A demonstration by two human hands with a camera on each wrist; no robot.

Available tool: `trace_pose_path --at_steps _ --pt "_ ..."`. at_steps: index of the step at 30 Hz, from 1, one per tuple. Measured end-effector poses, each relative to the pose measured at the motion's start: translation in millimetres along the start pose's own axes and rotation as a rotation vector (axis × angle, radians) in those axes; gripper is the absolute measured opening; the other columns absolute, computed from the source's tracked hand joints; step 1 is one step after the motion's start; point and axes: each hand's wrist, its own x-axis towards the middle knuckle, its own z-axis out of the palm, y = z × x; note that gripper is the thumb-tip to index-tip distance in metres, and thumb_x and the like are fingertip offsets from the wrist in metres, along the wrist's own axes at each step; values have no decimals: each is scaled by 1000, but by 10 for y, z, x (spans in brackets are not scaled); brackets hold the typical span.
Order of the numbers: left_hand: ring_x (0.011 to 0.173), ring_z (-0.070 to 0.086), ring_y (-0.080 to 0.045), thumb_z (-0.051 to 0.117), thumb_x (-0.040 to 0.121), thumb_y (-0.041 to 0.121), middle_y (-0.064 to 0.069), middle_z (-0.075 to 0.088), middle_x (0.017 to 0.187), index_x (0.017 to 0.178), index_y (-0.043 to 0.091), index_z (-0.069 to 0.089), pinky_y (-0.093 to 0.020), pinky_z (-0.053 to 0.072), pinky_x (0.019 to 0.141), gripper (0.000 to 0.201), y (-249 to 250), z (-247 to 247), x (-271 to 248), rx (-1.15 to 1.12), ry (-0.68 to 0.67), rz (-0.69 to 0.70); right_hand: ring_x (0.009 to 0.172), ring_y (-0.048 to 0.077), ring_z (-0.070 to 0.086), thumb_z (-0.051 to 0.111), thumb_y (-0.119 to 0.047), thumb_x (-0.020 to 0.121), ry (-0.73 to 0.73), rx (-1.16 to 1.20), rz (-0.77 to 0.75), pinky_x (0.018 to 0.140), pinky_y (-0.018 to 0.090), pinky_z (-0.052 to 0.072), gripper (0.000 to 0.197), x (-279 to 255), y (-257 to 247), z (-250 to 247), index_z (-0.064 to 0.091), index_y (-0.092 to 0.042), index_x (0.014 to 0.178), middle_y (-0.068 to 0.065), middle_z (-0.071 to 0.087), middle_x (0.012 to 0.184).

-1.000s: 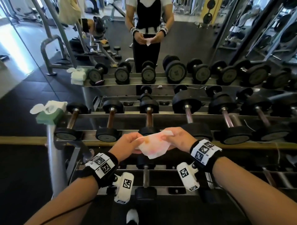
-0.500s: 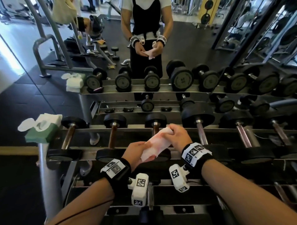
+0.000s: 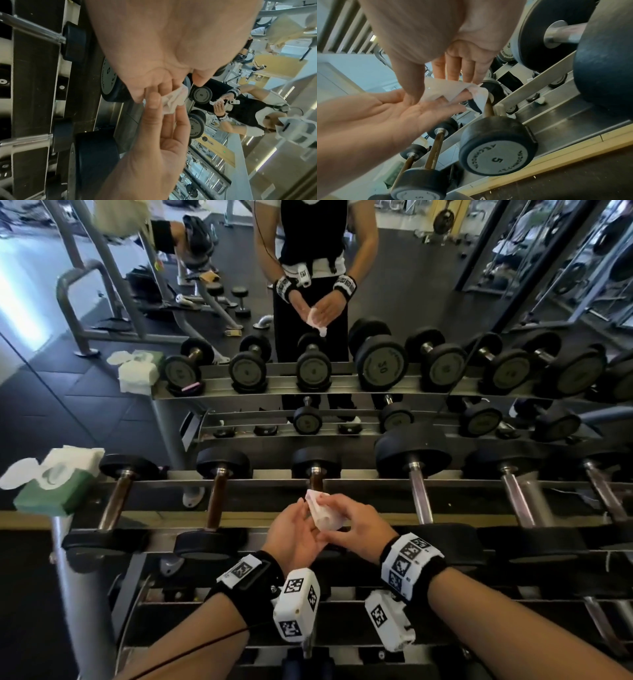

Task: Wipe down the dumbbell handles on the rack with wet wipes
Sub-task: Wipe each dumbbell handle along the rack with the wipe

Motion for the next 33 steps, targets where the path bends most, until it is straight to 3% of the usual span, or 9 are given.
trace_pose_path --at_steps 2,6,10,12,15,21,25,29,33 --pt "127 52 -42 34 105 25 -28 55 138 140 1 48 -45 35 111 44 -102 122 70 7 -40 21 116 7 56 81 -29 78 12 1 -26 102 28 47 63 -5 84 -150 53 -32 134 -7 60 133" --pt "89 64 -30 39 101 28 -28 61 125 141 5 48 -37 45 85 47 -275 359 199 27 -116 59 116 6 58 83 -34 76 22 26 -89 102 34 49 64 -53 321 -513 53 -31 133 -9 62 128" --pt "108 67 -20 32 102 36 -12 66 131 141 21 52 -37 41 99 46 -529 688 327 178 -156 114 113 5 62 84 -32 74 15 253 -156 98 29 52 59 -151 543 -999 54 -37 125 -10 67 119" --pt "126 57 -16 30 102 38 -2 65 134 140 29 53 -40 30 112 46 -657 892 377 284 -162 138 103 12 68 84 -23 75 40 368 -149 89 32 56 50 -160 641 -1231 57 -30 117 -3 72 108" --pt "137 46 -14 27 104 35 3 63 137 136 23 59 -39 27 116 47 -818 1186 440 368 -144 196 88 8 70 84 -16 76 50 441 -134 72 23 56 47 -164 785 -1540 60 -20 116 -2 72 98" --pt "124 53 -10 27 106 34 7 66 132 130 17 62 -35 42 90 47 -1163 1626 539 427 -64 270 95 11 66 67 -12 92 -16 364 -159 83 18 50 24 -254 1118 -1870 66 -19 114 2 70 105" --pt "123 53 -20 26 106 34 2 65 134 128 17 66 -38 41 93 48 -1309 1691 602 417 -16 306 99 11 67 53 -15 100 -9 449 -120 89 27 53 25 -284 1349 -1985 70 -33 106 -6 73 102" --pt "120 59 -13 38 104 30 13 68 124 119 39 70 -38 46 99 37 -1350 1592 644 709 73 428 102 21 67 52 -18 101 42 393 -83 91 35 50 24 -236 1605 -2073 72 -30 109 1 73 105" --pt "111 61 -3 73 88 25 13 69 115 109 48 70 -38 46 107 32 -1441 1367 702 1031 181 529 84 4 65 54 -18 99 166 383 -31 71 12 47 37 -194 1839 -2215 72 -47 83 -20 72 83"
